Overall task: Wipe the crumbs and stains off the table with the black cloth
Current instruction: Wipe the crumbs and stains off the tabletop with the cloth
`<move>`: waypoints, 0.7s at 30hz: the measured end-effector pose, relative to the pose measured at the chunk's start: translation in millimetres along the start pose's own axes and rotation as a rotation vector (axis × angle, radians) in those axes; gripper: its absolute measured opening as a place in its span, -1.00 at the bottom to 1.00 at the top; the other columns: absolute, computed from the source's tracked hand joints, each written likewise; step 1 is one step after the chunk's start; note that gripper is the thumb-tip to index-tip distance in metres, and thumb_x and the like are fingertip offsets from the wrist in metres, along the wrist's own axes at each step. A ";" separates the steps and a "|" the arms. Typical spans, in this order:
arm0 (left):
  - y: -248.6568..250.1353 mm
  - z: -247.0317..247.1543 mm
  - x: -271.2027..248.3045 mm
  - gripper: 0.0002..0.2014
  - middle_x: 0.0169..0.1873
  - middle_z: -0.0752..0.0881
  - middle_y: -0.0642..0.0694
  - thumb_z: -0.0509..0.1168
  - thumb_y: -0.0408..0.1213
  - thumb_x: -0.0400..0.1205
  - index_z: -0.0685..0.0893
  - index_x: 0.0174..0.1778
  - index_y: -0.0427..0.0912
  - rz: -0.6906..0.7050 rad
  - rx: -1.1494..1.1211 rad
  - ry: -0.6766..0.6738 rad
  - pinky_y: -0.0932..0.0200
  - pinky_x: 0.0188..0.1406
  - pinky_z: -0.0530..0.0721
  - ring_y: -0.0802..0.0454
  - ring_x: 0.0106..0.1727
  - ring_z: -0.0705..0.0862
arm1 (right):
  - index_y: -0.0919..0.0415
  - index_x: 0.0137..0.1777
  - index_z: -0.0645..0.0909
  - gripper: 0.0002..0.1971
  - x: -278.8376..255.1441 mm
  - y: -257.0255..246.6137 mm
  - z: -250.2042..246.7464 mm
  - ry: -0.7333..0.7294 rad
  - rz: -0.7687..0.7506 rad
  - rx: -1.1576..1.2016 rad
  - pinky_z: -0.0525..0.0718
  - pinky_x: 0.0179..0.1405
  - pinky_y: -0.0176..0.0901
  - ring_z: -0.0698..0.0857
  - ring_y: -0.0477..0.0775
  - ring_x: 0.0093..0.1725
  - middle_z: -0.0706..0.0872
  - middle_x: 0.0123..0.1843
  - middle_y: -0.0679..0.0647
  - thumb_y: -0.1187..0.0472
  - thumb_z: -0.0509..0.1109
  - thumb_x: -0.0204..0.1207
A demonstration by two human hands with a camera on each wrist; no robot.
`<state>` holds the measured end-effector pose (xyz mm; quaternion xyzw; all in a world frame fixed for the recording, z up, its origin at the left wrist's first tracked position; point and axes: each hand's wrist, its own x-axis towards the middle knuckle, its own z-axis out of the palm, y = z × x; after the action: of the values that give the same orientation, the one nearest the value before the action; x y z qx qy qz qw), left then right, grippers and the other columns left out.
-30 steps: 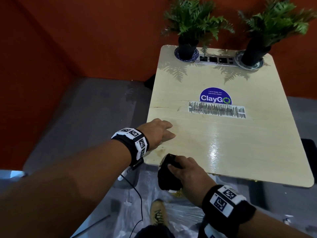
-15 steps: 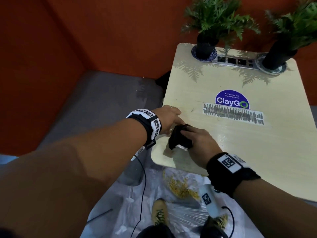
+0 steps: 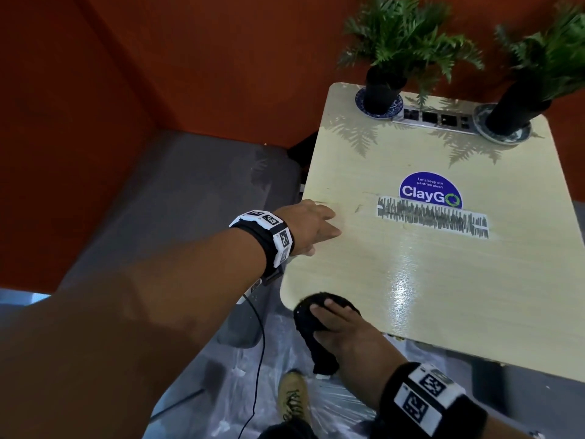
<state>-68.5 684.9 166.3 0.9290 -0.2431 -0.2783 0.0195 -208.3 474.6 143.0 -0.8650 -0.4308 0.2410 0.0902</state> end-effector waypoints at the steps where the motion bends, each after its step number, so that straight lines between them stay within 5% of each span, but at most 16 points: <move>1: -0.4 0.0 -0.9 -0.32 0.67 0.14 -0.02 0.38 -0.23 0.59 0.28 0.62 0.13 -0.022 -0.052 0.009 -0.09 0.58 0.27 -0.13 0.63 0.15 | -0.02 -0.05 0.81 -0.62 -2.6 -0.5 -6.4 -0.008 -0.023 -0.008 0.67 0.25 0.18 0.63 0.19 0.41 0.67 0.40 0.03 0.19 0.54 0.07; 4: 0.1 -0.7 -4.7 -0.35 0.66 0.19 -0.02 0.41 -0.26 0.56 0.37 0.58 0.04 -0.057 -0.147 0.042 -0.09 0.57 0.30 -0.09 0.64 0.15 | 0.04 0.05 0.79 -0.69 -0.7 -1.5 -37.7 -0.125 -0.040 0.021 0.63 0.36 -0.08 0.62 0.08 0.40 0.65 0.41 -0.02 0.24 0.45 0.30; 6: 1.7 -1.4 -7.6 -0.40 0.64 0.23 -0.02 0.41 -0.27 0.56 0.44 0.54 0.00 -0.078 -0.160 0.037 -0.08 0.54 0.35 -0.08 0.62 0.18 | 0.09 0.03 0.74 -0.69 4.5 0.8 -60.7 -0.165 -0.008 0.112 0.67 0.15 -0.10 0.71 0.09 0.18 0.72 0.26 0.02 0.30 0.25 0.39; 9: 1.5 -0.7 -9.9 -0.65 0.49 0.46 -0.08 0.32 -0.42 0.56 0.67 0.26 -0.10 -0.070 -0.182 0.068 -0.14 0.37 0.55 -0.15 0.48 0.41 | 0.07 -0.09 0.75 -0.71 24.4 7.6 -89.5 0.009 0.104 0.259 0.69 -0.12 -0.08 0.75 0.11 -0.10 0.81 -0.07 0.01 0.25 0.22 0.33; 11: -0.8 -1.7 -15.0 -0.70 0.34 0.63 -0.12 0.23 -0.46 0.57 0.73 0.10 -0.07 -0.082 -0.273 0.147 -0.14 0.29 0.62 -0.19 0.34 0.58 | 0.05 -0.10 0.78 -0.64 44.4 13.2 -100.7 0.123 0.119 0.270 0.68 -0.12 -0.03 0.73 0.12 -0.09 0.80 -0.07 0.02 0.20 0.18 0.26; 15: -9.6 -8.9 -27.8 -0.58 0.28 0.73 -0.06 0.17 -0.40 0.60 0.67 0.32 0.03 -0.158 -0.424 0.284 0.01 0.30 0.63 -0.12 0.30 0.66 | 0.07 0.10 0.76 -0.65 81.6 20.3 -97.2 0.243 0.198 0.263 0.68 0.02 0.05 0.69 0.22 0.06 0.72 0.18 0.07 0.29 0.29 0.36; 17: -12.2 -7.0 -31.3 -0.57 0.28 0.73 -0.02 0.17 -0.39 0.59 0.67 0.32 0.05 -0.155 -0.448 0.282 0.06 0.31 0.62 -0.08 0.30 0.67 | 0.06 0.14 0.75 -0.68 86.3 14.8 -82.2 0.221 0.145 0.172 0.69 0.09 0.07 0.69 0.25 0.13 0.69 0.24 0.09 0.24 0.38 0.40; 21: -3.5 4.0 -37.9 -0.69 0.29 0.73 0.02 0.23 -0.19 0.68 0.66 0.33 0.06 -0.112 -0.443 0.211 0.11 0.31 0.62 -0.01 0.30 0.68 | 0.13 0.12 0.79 -0.52 70.3 -3.1 -35.9 0.145 -0.020 -0.016 0.71 0.19 0.21 0.71 0.40 0.23 0.74 0.29 0.24 0.26 0.49 0.12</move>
<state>-96.6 705.9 181.5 0.9380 -0.1208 -0.2271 0.2326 -156.7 533.8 151.4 -0.8766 -0.4336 0.1732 0.1164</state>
